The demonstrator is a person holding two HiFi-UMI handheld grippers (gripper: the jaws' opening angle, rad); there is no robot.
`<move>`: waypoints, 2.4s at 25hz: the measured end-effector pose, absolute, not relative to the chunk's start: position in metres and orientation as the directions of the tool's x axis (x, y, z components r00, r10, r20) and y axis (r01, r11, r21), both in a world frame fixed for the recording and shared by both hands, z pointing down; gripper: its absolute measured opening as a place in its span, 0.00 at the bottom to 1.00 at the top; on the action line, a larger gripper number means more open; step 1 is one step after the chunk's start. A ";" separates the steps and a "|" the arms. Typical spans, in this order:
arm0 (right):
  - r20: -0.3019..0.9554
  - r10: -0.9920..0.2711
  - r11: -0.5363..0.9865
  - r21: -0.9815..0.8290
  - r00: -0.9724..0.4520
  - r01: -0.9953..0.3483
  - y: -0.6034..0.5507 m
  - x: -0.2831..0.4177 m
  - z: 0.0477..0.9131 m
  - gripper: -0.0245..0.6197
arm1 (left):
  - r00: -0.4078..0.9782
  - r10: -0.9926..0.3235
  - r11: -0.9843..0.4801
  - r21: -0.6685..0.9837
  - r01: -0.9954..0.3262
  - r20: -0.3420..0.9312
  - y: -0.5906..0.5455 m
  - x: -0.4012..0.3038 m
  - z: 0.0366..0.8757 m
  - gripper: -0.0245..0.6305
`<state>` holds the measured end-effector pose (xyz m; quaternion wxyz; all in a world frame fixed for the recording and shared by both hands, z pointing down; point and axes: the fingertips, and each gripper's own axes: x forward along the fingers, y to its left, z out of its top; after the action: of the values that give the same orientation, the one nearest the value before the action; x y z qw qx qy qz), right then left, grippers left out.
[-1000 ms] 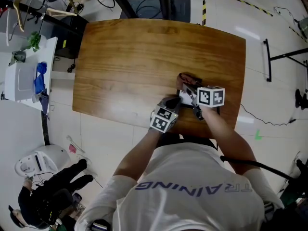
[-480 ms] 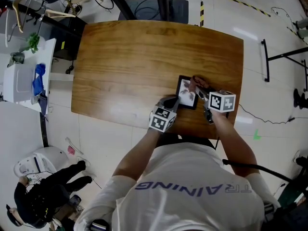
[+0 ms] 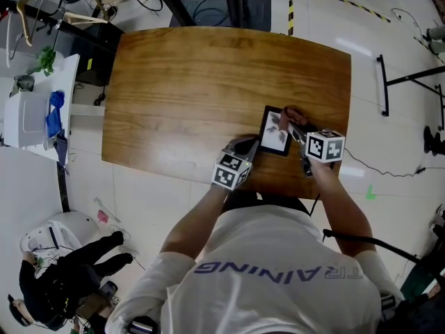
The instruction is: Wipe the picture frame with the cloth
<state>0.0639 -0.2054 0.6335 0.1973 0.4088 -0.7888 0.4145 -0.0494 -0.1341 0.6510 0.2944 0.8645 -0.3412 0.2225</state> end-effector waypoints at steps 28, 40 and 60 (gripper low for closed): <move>0.597 -0.422 0.312 -0.611 -0.682 -0.728 -0.196 0.002 0.616 0.22 | 0.682 -0.358 -0.655 0.349 -0.670 0.638 -0.128 -0.039 0.658 0.05; 0.660 -0.355 0.306 -0.587 -0.662 -0.749 -0.179 -0.013 0.636 0.22 | 0.678 -0.365 -0.658 0.338 -0.673 0.638 -0.128 -0.040 0.659 0.05; 0.697 -0.458 0.184 -0.533 -0.552 -0.826 -0.157 0.092 0.631 0.22 | 0.675 -0.370 -0.655 0.336 -0.676 0.638 -0.128 -0.039 0.658 0.05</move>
<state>0.0919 -0.1565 0.6315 0.1951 0.4312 -0.7443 0.4712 -0.0394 -0.1282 0.6580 0.2861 0.8694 -0.3008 0.2680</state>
